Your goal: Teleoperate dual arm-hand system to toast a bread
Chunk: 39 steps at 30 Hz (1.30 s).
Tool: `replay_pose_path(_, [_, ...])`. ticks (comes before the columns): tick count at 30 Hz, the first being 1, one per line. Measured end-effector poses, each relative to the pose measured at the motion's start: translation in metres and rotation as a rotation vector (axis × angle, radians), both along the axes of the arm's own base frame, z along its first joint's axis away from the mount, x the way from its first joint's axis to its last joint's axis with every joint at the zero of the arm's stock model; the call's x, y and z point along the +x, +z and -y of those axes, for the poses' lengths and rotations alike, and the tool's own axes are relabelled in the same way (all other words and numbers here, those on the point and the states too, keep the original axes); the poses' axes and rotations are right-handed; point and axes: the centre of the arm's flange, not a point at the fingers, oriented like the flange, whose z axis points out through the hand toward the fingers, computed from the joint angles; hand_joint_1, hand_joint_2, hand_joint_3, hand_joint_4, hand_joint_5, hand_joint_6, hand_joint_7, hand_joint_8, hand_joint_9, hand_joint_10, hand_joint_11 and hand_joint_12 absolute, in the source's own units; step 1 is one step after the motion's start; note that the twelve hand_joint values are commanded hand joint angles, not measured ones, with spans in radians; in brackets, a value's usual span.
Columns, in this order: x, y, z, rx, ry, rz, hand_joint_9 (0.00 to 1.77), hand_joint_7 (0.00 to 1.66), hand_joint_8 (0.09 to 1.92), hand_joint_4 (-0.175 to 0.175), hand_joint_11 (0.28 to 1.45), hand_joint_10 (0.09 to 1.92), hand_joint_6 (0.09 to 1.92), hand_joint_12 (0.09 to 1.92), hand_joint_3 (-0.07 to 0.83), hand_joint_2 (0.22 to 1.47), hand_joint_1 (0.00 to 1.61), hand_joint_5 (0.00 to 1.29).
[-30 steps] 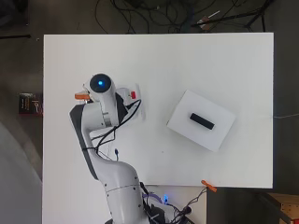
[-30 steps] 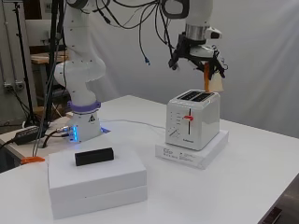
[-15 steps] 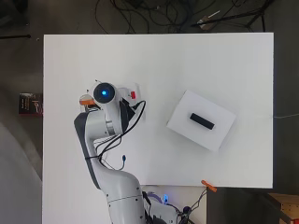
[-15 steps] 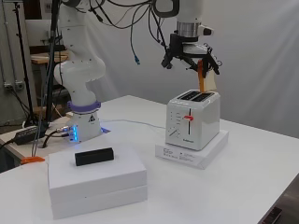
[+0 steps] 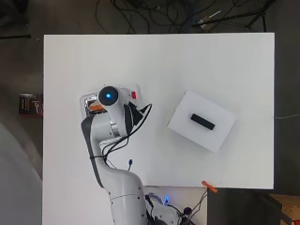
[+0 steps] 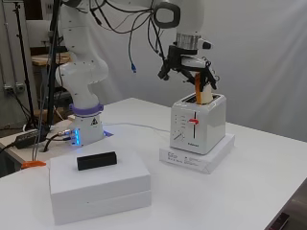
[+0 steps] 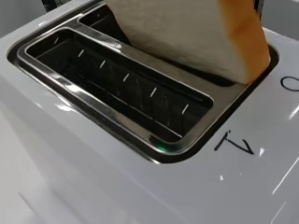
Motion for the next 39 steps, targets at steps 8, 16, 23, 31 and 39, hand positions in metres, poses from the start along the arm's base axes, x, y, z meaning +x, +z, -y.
replay_pose_path(8, [0.007, -0.007, -0.034, 0.026, -0.008, -0.045, 1.41, 1.05, 1.02, -0.174, 0.81, 0.09, 1.26, 0.09, -0.001, 1.17, 1.23, 0.71])
replay_pose_path(16, [0.011, -0.009, -0.042, -0.004, -0.003, -0.078, 0.48, 0.33, 0.11, -0.085, 0.46, 0.09, 0.13, 0.09, -0.022, 0.93, 0.12, 0.12])
replay_pose_path(23, [0.016, 0.009, -0.029, -0.043, -0.282, -0.211, 0.41, 0.34, 0.09, -0.027, 0.40, 0.09, 0.09, 0.09, 0.014, 1.03, 0.00, 0.30])
replay_pose_path(31, [0.026, -0.044, 0.069, -0.059, -0.721, -0.134, 0.30, 0.22, 0.09, -0.025, 0.39, 0.09, 0.09, 0.09, 0.004, 1.03, 0.00, 0.18])
replay_pose_path(39, [0.017, -0.070, 0.260, -0.050, -1.100, -0.176, 1.36, 1.12, 1.81, -0.067, 0.82, 1.87, 0.09, 1.81, -0.003, 1.02, 0.00, 0.22])
